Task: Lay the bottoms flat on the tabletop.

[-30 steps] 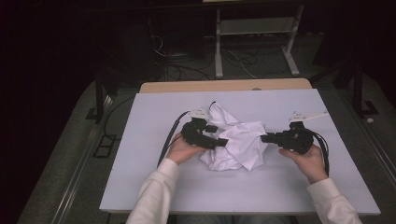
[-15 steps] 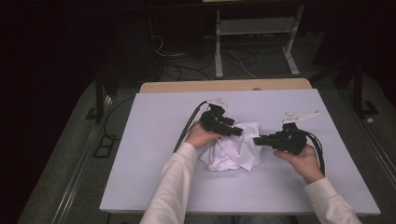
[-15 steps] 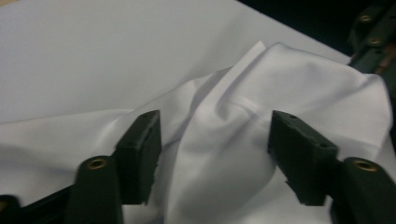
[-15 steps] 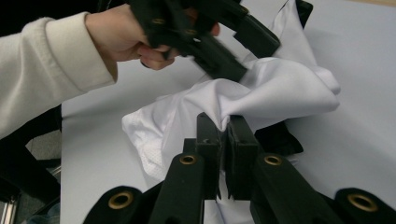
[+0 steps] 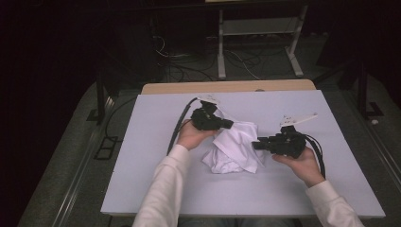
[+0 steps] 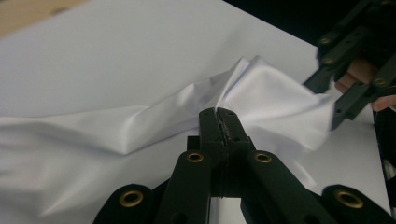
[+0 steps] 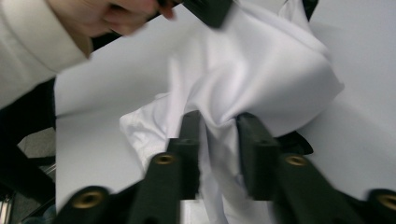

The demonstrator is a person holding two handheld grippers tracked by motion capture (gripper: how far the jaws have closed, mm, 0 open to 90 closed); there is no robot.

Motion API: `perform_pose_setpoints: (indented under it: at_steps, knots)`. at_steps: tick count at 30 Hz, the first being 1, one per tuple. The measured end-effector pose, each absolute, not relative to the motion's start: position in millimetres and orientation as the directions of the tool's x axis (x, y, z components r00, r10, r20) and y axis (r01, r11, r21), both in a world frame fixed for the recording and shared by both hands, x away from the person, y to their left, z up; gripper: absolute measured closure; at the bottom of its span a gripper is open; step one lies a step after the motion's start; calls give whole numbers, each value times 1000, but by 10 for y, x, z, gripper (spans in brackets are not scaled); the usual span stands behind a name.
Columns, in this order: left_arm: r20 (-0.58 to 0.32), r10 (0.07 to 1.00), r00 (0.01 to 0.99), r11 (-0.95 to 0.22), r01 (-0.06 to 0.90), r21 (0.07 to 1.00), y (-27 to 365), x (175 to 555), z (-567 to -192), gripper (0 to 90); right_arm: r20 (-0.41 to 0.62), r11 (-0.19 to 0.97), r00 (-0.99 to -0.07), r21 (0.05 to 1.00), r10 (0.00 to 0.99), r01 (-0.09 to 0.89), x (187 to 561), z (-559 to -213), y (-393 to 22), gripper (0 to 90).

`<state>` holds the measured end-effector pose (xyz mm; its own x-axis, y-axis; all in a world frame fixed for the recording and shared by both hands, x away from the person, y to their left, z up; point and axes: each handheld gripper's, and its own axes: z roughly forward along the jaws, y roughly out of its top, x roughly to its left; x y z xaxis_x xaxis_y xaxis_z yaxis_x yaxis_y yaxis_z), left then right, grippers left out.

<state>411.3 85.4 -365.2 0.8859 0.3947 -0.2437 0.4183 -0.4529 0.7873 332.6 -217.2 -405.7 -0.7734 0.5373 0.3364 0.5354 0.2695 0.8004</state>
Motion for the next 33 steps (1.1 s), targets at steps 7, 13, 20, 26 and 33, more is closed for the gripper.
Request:
perform_pose_setpoints:
  at_steps: [7,13,20,26,33]
  knots:
    - [-228,496,838,-422,462,780,1600,3921,-3541,894,348,250,-749,792,565,556,3339,-4078,-2163,546]
    - [-243,567,787,-392,518,761,2090,3797,-3640,894,355,246,-725,776,590,581,3382,-4147,-2192,531]
    - [-262,628,733,-367,576,731,2519,3636,-3844,893,365,248,-703,755,611,607,3438,-4218,-2176,513]
    - [-273,662,698,-363,617,698,2778,3518,-3998,893,370,264,-685,726,628,635,3525,-4330,-2124,503]
    - [-270,715,645,-365,674,643,3091,3412,-4181,893,367,272,-653,694,662,666,3621,-4449,-2122,479]
